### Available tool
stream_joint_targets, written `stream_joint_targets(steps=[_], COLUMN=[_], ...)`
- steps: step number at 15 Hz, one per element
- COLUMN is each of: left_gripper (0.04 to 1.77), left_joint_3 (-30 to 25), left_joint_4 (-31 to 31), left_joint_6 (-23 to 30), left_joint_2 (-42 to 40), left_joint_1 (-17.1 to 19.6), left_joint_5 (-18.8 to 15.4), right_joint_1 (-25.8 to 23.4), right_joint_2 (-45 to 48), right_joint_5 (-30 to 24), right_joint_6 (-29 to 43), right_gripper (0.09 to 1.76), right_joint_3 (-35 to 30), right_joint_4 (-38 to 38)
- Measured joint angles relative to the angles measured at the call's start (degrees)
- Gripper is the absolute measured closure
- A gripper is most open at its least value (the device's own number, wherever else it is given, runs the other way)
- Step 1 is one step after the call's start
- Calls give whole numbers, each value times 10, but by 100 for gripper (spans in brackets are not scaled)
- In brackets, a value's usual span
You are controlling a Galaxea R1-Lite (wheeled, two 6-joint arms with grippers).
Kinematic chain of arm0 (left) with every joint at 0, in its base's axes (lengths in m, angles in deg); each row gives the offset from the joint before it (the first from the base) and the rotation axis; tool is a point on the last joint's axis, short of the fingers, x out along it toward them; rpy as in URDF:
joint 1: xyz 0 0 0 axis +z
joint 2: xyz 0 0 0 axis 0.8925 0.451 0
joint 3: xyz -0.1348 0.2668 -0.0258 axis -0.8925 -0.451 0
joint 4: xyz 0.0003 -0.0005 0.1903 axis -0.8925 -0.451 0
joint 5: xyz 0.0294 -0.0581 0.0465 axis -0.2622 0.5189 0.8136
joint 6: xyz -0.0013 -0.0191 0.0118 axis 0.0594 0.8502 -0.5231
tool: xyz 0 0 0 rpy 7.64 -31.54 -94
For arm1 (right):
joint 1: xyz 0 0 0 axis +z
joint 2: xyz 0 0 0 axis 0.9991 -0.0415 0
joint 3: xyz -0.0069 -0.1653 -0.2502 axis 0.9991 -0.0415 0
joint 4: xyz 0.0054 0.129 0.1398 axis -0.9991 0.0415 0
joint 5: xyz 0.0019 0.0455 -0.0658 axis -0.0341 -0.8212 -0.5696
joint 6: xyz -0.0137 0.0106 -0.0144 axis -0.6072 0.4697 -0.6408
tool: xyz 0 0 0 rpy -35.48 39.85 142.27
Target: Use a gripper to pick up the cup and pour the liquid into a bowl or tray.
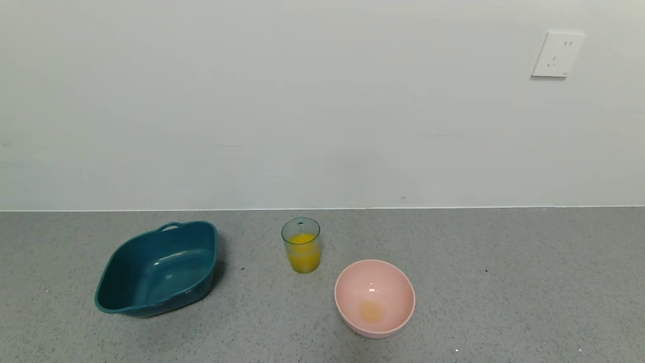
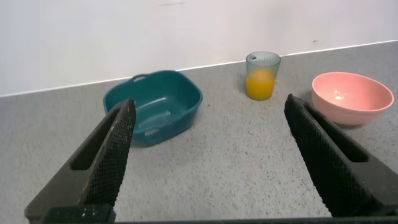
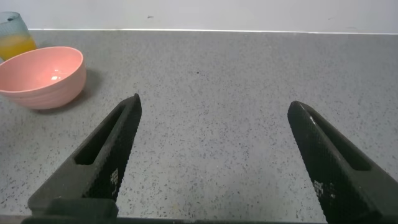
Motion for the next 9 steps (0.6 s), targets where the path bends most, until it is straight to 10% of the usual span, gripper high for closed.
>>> stream_joint_targets(steps=[9], left_gripper=[9], left_joint_3=[105], left_joint_4=[49], left_joint_6=[-31], left_joint_2=[226], left_joint_1=[-7], left_joint_5=[-72], right_joint_1=[0], right_joint_2=[0], right_joint_5=[0], right_joint_6=[0], right_gripper=[14], right_joint_3=[0], right_joint_4=[0])
